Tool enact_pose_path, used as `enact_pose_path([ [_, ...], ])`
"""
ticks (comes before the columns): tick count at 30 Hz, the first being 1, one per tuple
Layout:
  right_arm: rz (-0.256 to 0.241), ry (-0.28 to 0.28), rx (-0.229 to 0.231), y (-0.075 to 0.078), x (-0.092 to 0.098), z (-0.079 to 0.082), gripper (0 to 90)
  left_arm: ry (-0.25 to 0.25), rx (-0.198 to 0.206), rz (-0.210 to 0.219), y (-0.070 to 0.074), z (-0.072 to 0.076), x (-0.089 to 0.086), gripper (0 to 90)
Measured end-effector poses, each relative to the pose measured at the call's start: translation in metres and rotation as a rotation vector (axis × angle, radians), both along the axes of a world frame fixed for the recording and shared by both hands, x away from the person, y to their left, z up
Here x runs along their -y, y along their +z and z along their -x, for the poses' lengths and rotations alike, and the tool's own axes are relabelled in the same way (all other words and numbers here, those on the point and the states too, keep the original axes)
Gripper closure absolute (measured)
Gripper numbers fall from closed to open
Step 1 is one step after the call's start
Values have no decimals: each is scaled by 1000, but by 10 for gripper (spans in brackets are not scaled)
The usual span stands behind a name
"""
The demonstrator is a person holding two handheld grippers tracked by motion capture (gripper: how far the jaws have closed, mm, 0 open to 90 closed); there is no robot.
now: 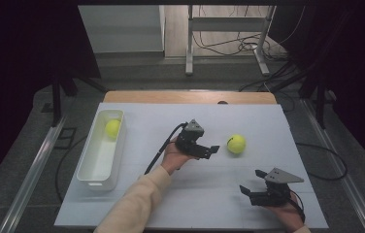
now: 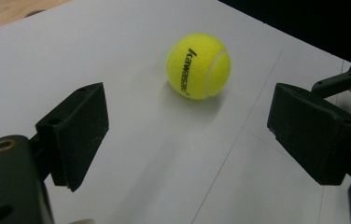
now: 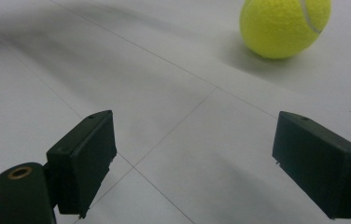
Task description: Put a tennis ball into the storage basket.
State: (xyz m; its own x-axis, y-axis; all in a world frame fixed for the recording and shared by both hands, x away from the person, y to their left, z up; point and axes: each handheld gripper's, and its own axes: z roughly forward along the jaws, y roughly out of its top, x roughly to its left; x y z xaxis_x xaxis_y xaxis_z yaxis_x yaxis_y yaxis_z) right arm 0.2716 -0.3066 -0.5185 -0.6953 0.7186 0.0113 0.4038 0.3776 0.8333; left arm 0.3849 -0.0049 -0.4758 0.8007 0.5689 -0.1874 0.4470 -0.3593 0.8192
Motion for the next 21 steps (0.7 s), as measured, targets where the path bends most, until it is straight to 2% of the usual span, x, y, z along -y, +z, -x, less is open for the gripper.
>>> enact_pose_path([
  [12, -4, -1, 3, 0, 1, -1, 138, -27, 8, -12, -1, -5, 18, 132],
  [21, 3, -1, 0, 0, 0, -1, 138, -30, 9, -34, -3, -9, 26, 131],
])
